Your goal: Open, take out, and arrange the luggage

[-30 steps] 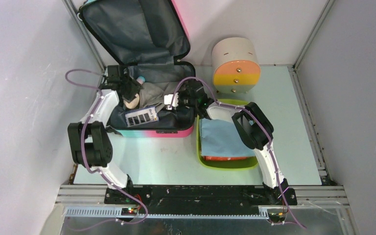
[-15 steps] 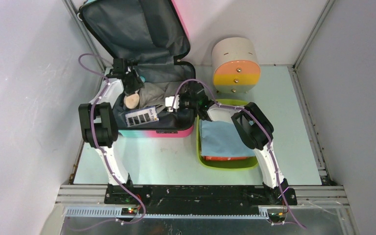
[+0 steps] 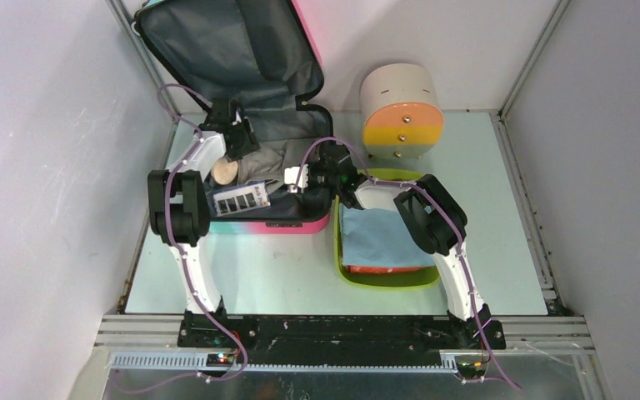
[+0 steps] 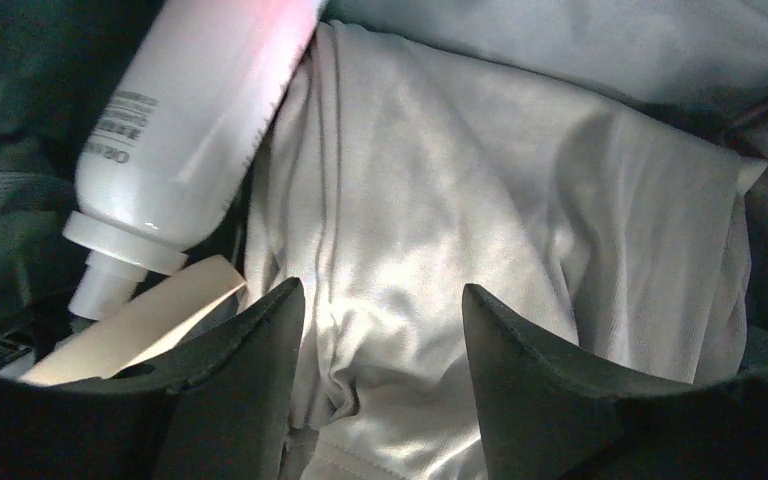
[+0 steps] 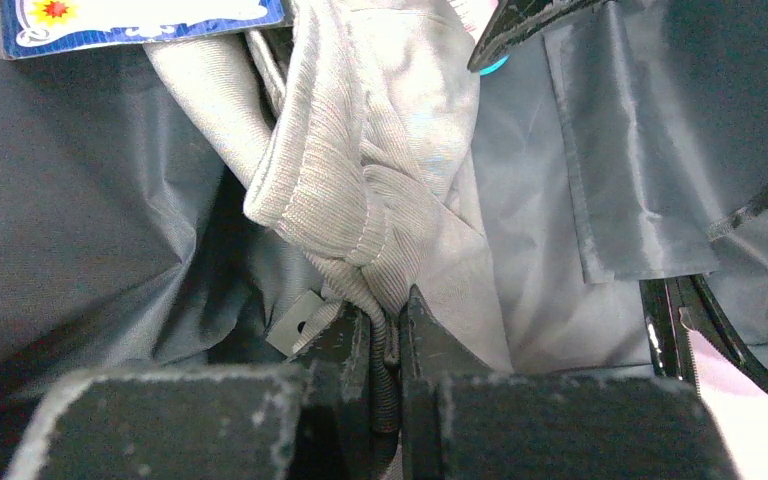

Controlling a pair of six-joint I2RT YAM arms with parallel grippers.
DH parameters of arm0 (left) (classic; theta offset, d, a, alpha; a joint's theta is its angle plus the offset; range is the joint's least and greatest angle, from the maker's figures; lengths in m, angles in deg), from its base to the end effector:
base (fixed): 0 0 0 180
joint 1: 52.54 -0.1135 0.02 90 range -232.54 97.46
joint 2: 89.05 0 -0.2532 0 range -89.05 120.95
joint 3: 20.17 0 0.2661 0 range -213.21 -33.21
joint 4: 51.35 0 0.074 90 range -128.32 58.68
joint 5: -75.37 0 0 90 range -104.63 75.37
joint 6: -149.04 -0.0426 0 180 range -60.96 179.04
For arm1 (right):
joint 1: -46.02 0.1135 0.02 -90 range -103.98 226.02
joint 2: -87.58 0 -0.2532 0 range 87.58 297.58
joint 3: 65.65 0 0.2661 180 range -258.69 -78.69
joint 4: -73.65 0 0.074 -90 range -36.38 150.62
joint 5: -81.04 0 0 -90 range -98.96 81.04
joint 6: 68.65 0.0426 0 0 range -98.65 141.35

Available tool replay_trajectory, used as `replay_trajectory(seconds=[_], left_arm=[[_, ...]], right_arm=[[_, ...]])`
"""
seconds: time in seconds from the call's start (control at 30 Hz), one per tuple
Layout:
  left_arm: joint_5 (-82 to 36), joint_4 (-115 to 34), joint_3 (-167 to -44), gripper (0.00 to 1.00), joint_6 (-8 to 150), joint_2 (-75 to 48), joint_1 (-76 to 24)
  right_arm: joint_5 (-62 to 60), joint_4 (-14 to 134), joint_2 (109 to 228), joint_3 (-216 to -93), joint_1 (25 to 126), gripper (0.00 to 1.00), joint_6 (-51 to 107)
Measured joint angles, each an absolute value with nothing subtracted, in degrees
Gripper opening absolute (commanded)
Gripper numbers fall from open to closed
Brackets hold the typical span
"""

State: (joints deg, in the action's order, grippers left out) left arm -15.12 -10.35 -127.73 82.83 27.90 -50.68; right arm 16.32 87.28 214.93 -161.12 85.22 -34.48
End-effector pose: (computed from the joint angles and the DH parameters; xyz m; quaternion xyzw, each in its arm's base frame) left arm 0.4714 -0.0157 0.2060 -0.1775 0.9239 -0.0791 0.3295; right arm 0.3810 0.3342 0.1390 -0.6697 0.4394 0.0928 0.5914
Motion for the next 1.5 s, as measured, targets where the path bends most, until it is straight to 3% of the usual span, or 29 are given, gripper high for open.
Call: replay_trajectory(seconds=[0.5, 0.87, 1.0, 1.13, 1.2, 1.5], left_arm=[[-10.27, -8.21, -131.66, 0.71, 82.50, 33.67, -50.89], [-11.06, -8.30, -133.50, 0.62, 82.54, 35.55, -50.92], [-12.24, -8.23, -134.44, 0.46, 83.11, 36.44, -51.13], [-13.79, -9.00, -134.44, 0.13, 83.77, 36.53, -51.35], [-14.01, -9.30, -134.44, 0.03, 84.14, 36.51, -51.35], [-15.32, -8.45, -135.20, 0.00, 83.83, 33.54, -51.40]], right_arm=[[16.10, 88.61, 214.54, -160.90, 85.13, 0.00, -33.06], [15.92, 89.07, 214.54, -160.90, 85.31, 0.00, -33.06], [15.64, 89.18, 214.54, -160.90, 85.33, 0.00, -33.06], [15.29, 89.37, 214.54, -160.90, 85.44, 0.00, -33.11], [15.07, 89.50, 214.54, -160.90, 85.53, 0.00, -33.17], [13.76, 89.40, 214.08, -160.90, 85.94, 0.00, -33.74]])
